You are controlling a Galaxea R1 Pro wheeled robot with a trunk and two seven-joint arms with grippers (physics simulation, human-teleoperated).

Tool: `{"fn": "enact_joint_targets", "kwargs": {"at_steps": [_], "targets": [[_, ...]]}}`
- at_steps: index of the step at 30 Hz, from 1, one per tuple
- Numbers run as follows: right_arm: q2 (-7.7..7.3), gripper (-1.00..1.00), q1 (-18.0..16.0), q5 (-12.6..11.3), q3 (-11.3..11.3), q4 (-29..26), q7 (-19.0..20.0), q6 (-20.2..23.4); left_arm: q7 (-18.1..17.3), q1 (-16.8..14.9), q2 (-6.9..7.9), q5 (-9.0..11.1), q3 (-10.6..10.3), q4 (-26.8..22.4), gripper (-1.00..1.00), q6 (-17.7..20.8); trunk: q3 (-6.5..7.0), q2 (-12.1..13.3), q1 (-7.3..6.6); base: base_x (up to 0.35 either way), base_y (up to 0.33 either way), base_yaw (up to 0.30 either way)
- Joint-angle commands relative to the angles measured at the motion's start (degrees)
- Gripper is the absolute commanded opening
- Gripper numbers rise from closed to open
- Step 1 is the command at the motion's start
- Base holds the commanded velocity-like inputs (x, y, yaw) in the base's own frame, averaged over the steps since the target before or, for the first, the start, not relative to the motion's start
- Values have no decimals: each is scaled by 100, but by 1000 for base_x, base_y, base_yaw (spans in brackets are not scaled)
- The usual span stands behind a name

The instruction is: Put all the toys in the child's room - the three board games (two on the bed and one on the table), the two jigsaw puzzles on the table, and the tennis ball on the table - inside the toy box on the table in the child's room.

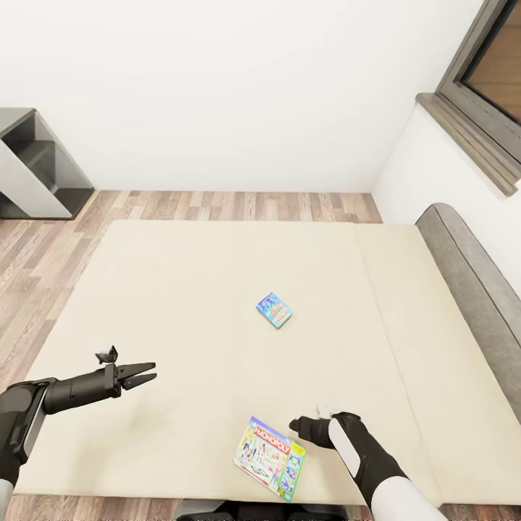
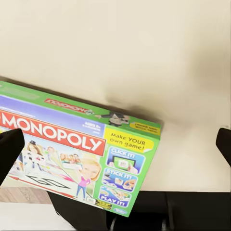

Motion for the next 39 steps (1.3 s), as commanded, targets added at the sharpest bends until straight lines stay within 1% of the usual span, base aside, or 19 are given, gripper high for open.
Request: {"fn": "enact_joint_targets", "kwargs": {"at_steps": [1,10,13,14,20,31,39], "targets": [[-2,100,-1,-37,14,-10,-26,41,-19,-2,1,0,-1,-2,100,60,-17,-9,3,0,0,0],[-2,100,-7,-66,13,-15,-25,160,-19,-2,5,0,-1,-2,100,60,-102,-9,3,0,0,0],[-2,100,-14,-75,8,-19,-28,341,-19,-2,7,0,-1,-2,100,60,-130,-9,3,0,0,0],[-2,100,-16,-79,4,-26,-34,461,-19,-2,8,0,-1,-2,100,60,-140,-9,3,0,0,0],[-2,100,-19,-95,-25,-54,-40,758,-19,-2,8,0,-1,-2,100,60,-185,-9,3,0,0,0],[5,100,-20,-100,-39,-68,-16,815,-19,-2,10,0,3,-2,100,60,-196,-9,3,0,0,0],[1,100,-20,-94,-40,-68,115,755,-19,-2,11,0,7,-2,100,60,-196,-9,3,0,0,0]]}}
